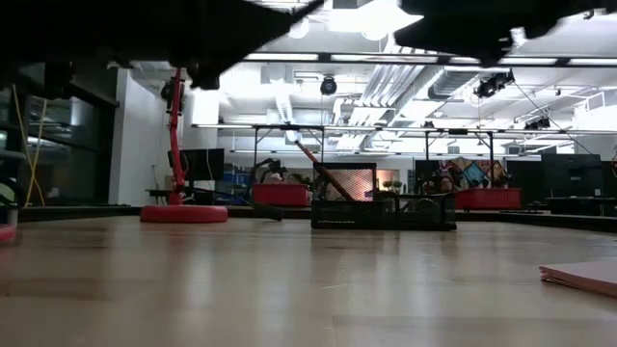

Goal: Pick and place office supplies into organizer
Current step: Put the black pen into the desk organizer

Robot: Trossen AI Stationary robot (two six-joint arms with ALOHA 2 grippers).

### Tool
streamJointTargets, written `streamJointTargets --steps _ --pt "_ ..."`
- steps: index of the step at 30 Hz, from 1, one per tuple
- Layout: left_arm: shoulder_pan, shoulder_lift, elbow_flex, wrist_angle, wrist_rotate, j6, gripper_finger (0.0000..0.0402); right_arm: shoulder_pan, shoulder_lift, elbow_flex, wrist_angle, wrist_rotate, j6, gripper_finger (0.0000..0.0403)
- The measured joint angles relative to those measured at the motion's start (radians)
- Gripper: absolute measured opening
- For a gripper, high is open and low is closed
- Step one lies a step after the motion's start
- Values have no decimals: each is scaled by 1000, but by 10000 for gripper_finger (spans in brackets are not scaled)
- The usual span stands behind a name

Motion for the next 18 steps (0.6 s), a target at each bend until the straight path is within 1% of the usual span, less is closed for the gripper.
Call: streamJointTargets --steps 2,5,7,10,14,18 --pt "0 0 0 24 35 4 18 -34 0 0 49 -47 -60 230" --pt "0 0 5 28 67 12 18 -73 0 0 122 -46 -154 231" --pt "-2 0 8 28 69 14 18 -93 0 0 168 -76 -208 228" --pt "-2 0 9 34 71 30 18 -122 0 0 230 -185 -221 221" --pt "-1 0 11 36 78 37 18 -158 0 0 254 -253 -227 209" --pt "-1 0 11 36 82 44 18 -201 0 0 267 -361 -184 201"
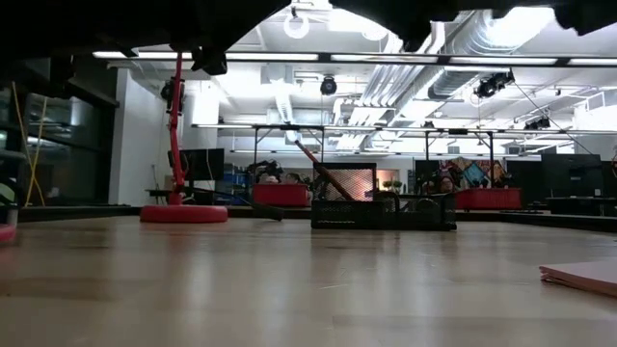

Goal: Pick and place office supplies into organizer
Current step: Put the black pen into the desk organizer

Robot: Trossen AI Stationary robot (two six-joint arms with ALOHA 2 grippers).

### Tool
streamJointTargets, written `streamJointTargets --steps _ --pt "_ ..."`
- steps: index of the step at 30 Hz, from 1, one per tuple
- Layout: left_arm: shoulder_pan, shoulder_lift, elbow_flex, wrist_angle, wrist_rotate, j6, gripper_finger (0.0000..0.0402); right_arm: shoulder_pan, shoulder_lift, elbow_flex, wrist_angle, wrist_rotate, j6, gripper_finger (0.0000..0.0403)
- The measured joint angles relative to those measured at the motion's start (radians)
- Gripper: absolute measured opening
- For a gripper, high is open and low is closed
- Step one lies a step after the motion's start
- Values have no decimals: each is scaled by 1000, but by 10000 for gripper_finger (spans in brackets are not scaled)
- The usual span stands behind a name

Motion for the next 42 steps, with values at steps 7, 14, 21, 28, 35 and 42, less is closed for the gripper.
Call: streamJointTargets --steps 7,14,21,28,35,42 --pt "0 0 0 -1 0 7 18 -59 0 0 10 -105 61 192" --pt "0 0 0 -2 0 11 18 -78 0 27 6 -147 77 185" --pt "2 0 0 -2 0 11 18 -78 4 63 -92 -146 106 165" --pt "2 0 0 -3 1 11 18 -85 61 100 -78 -147 101 122" --pt "-2 -2 -3 -3 -13 7 18 -89 91 131 -75 -153 47 24" --pt "-5 -3 5 -27 4 7 54 -30 84 133 -71 -15 -25 20"
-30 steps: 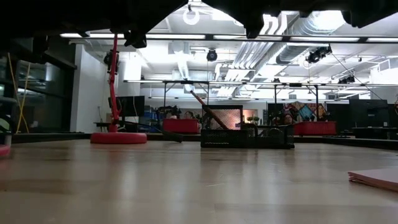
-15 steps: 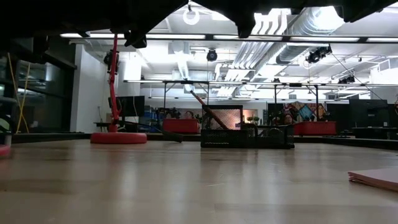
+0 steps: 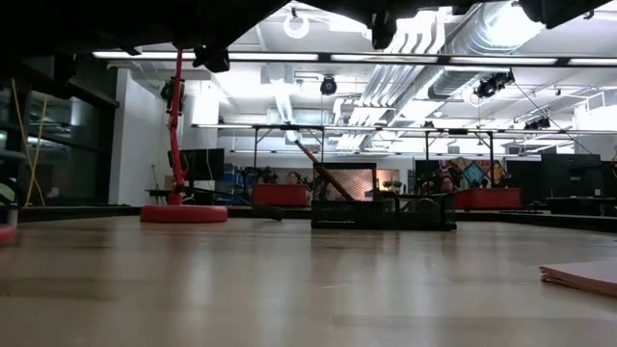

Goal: Pick and place office supplies into organizer
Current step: Put the black pen into the desk organizer

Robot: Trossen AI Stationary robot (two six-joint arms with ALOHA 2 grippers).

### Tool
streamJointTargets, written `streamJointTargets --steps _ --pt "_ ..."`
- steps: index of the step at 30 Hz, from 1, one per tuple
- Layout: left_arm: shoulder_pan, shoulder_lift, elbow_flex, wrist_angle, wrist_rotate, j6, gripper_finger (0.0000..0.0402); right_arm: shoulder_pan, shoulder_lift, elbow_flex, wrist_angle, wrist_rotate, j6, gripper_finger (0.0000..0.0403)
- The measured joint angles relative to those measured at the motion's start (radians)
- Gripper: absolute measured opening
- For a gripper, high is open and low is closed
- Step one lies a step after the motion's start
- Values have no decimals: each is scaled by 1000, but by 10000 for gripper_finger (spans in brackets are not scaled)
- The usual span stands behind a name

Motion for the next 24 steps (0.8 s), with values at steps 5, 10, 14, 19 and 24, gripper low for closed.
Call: streamJointTargets --steps 5,10,14,19,24 --pt "-15 -3 -2 -97 37 -14 107 26 -1 -1 -31 17 4 4" --pt "-15 0 -5 -192 30 -73 133 42 -24 3 -35 39 11 1" --pt "-15 4 -13 -229 30 -101 141 57 -51 1 -45 66 2 1" --pt "-21 3 -12 -313 17 -133 142 75 -121 1 -188 188 9 1" --pt "-36 3 -13 -382 0 -187 142 79 -218 1 -401 281 86 1"
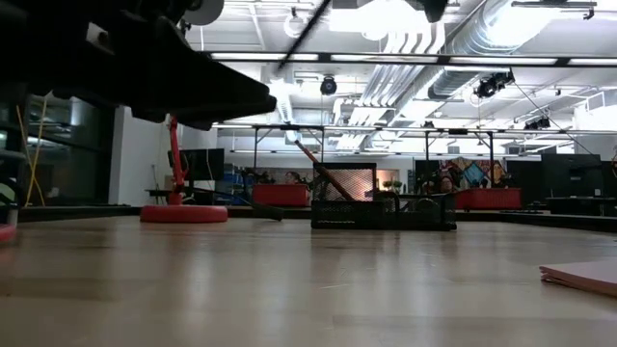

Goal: Pick and place office supplies into organizer
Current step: Put the black pen into the desk organizer

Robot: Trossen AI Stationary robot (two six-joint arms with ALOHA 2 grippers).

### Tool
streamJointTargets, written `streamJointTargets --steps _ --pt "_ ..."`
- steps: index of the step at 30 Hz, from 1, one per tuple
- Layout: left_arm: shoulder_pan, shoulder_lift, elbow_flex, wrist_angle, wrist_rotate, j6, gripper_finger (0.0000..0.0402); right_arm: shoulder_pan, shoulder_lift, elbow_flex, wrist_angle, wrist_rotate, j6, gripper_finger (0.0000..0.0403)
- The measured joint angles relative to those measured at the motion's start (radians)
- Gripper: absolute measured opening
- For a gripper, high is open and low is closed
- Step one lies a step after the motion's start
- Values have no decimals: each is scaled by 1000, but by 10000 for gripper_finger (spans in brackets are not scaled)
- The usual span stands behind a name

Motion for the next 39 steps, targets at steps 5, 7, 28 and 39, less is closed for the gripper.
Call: streamJointTargets --steps 5,7,28,39 --pt "-31 0 0 -6 -24 8 143 -23 -87 0 -130 40 44 1" --pt "-33 0 0 -7 -30 15 143 -56 -117 0 -181 33 58 1" --pt "-38 0 0 -18 -42 25 143 -615 -222 -1 -512 -365 136 0" --pt "-37 0 0 -14 -42 25 143 -785 -221 -1 -591 -513 132 0"
